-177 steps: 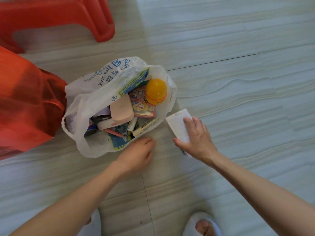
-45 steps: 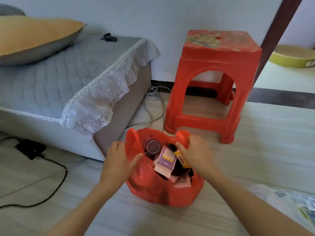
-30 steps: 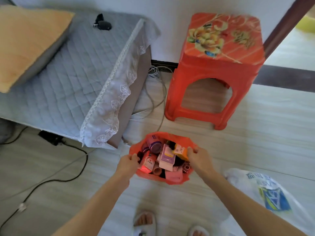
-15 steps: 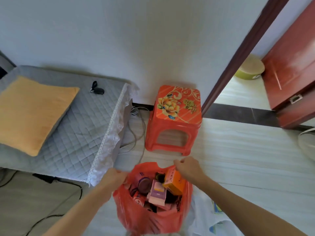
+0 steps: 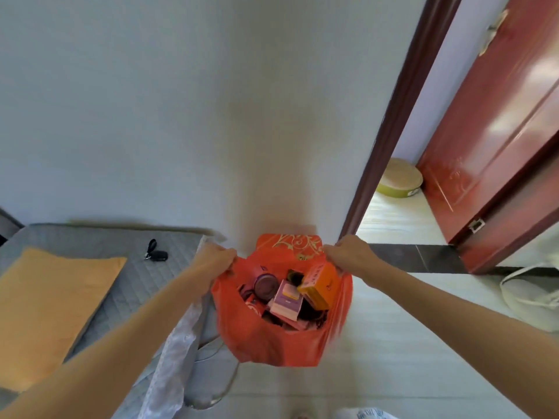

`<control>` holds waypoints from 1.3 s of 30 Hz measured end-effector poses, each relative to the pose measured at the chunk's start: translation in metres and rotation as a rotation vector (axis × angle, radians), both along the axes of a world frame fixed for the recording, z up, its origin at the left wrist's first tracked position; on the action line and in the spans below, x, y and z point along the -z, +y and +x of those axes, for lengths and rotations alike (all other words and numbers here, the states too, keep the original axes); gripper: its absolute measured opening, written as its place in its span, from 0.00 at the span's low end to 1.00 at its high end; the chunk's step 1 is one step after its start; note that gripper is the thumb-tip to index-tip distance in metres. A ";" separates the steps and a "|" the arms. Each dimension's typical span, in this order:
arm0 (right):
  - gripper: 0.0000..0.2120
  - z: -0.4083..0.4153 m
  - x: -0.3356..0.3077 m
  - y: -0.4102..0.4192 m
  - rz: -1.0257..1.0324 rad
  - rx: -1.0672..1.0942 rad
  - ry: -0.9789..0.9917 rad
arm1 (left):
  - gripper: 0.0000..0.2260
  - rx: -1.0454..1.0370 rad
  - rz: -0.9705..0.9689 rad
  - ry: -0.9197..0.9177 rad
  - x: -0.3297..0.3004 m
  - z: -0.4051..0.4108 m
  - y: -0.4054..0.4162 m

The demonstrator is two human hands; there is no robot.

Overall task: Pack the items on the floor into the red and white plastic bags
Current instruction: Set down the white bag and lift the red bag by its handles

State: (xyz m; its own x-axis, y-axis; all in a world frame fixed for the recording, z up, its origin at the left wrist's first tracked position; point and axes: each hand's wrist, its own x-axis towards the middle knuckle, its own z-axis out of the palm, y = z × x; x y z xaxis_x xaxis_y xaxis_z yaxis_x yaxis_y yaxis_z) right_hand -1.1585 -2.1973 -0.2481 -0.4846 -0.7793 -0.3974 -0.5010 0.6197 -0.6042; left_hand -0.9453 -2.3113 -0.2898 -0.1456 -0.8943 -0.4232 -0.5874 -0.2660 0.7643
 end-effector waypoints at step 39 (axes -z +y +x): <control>0.06 -0.157 0.111 -0.185 0.026 0.272 -0.570 | 0.07 0.183 -0.003 -0.162 0.084 -0.169 -0.155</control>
